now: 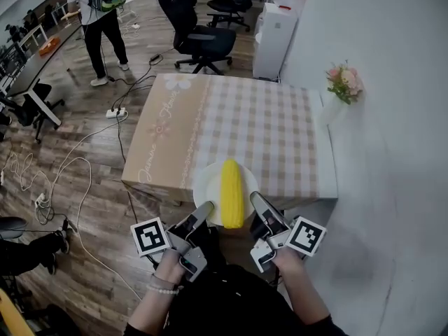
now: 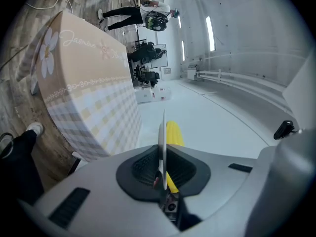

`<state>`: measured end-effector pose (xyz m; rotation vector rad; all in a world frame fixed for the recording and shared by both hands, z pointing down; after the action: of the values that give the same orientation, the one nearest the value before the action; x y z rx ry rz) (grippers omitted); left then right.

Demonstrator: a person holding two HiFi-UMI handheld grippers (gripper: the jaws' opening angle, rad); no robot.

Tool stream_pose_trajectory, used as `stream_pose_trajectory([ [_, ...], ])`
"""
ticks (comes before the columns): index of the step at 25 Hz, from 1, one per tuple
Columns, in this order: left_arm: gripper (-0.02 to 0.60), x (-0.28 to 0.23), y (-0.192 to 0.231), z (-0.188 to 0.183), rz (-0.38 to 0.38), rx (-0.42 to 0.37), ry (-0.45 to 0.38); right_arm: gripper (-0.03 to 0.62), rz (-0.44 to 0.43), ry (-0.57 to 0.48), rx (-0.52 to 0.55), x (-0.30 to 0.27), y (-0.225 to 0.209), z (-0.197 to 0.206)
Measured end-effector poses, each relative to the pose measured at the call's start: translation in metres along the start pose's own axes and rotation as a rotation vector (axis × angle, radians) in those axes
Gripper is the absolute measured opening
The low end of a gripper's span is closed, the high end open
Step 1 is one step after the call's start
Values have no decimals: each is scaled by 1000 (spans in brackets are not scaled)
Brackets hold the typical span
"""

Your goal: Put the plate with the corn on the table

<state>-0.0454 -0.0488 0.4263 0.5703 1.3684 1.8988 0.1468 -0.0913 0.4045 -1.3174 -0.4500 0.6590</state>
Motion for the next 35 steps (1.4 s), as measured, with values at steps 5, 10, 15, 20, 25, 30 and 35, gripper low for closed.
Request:
stream_pose_trajectory([
  [5,35,-29,17,-25,-13,11,22,60,21,5,4,-30,-11,-24],
  [10,35,-60,34,-49,-15,12,64,58,54,-7,-7,-54,-23,-48],
  [15,34,-86,50,-73,-12,15,106,58,80,-18,-14,-80,-31,-67],
  [20,32,-71,75,-61,-6,-13,156,58,112,-43,-17,-71,-54,-38],
  [25,31,-79,98,-70,-3,-29,201,58,139,-43,-28,-85,-74,-34],
  [30,31,-102,124,-95,-10,-27,227,58,192,-49,-41,-113,-89,-50],
  [35,29,-119,142,-113,-18,-20,241,58,176,-29,-28,-144,-101,-61],
])
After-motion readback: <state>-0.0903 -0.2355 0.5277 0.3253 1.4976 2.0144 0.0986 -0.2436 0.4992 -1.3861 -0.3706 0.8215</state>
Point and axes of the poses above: the fingertips, and each gripper's own axes: x backward along the fingers, y to its left, z out of its underside, the point moved 6 cm from there along x, backward along the fingers, and after that the axes turned 15 degrees about -x, right-handed, at the moved point
